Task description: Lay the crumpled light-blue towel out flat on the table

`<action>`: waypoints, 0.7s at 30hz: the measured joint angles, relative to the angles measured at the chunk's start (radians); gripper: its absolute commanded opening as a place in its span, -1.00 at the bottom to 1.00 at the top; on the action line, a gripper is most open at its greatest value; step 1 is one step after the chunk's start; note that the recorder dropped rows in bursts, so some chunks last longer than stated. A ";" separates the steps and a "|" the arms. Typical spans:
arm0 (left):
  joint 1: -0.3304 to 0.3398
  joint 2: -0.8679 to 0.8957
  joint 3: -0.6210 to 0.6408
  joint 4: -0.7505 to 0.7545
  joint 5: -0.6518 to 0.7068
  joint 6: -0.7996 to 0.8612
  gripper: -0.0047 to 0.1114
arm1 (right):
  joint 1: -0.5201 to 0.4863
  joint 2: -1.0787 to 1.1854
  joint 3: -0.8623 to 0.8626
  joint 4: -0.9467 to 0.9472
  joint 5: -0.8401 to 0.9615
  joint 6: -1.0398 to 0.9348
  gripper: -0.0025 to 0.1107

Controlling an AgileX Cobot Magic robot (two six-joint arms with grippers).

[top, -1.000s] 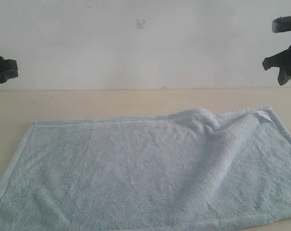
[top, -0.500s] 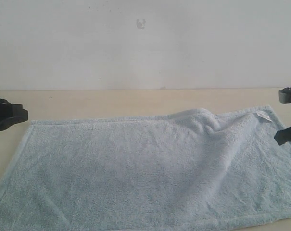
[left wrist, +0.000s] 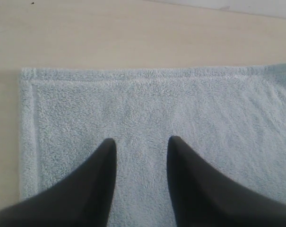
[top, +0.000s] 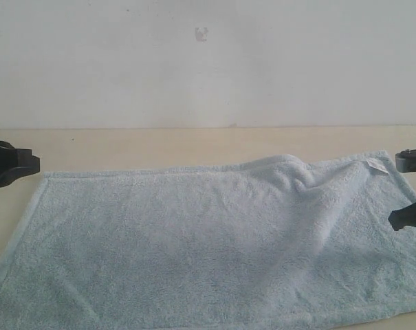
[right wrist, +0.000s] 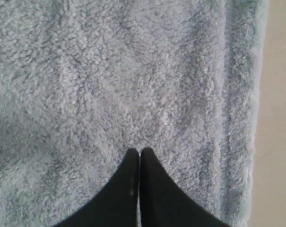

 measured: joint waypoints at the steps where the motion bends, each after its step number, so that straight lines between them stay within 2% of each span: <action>1: 0.000 0.000 0.000 0.000 0.000 0.000 -0.33 | 0.000 0.000 0.000 -0.002 -0.016 0.000 -0.96; 21: 0.000 0.000 0.000 -0.006 0.000 0.000 -0.33 | 0.000 0.002 0.079 -0.002 -0.137 0.000 -0.96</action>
